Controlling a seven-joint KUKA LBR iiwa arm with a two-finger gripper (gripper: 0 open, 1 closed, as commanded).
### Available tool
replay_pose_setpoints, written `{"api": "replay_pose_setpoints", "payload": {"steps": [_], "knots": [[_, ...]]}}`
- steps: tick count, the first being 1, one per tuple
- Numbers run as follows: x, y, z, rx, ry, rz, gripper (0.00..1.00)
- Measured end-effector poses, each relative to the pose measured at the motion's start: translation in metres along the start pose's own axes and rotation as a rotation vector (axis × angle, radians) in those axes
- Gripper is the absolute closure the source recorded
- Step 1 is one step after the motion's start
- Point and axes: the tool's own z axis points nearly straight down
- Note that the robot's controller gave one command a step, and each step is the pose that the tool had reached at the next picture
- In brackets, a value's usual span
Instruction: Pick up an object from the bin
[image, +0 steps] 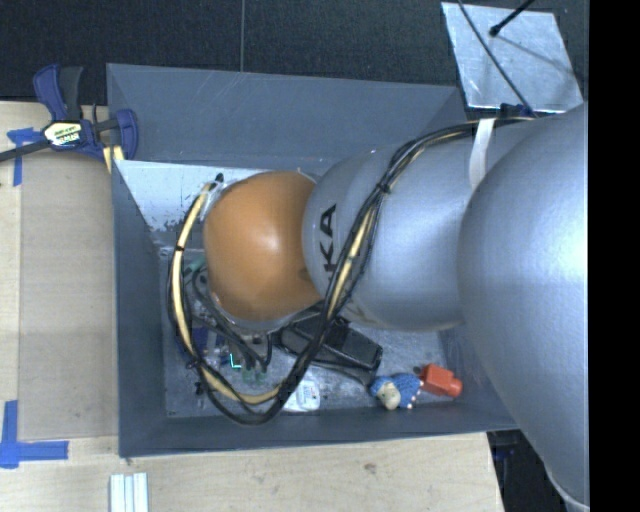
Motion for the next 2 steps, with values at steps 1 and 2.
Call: {"api": "replay_pose_setpoints", "payload": {"steps": [1,2], "knots": [[-0.085,-0.054,0.091,-0.005,-0.010,0.008,0.00],[-0.146,-0.060,0.087,-0.006,-0.002,0.064,0.00]]}}
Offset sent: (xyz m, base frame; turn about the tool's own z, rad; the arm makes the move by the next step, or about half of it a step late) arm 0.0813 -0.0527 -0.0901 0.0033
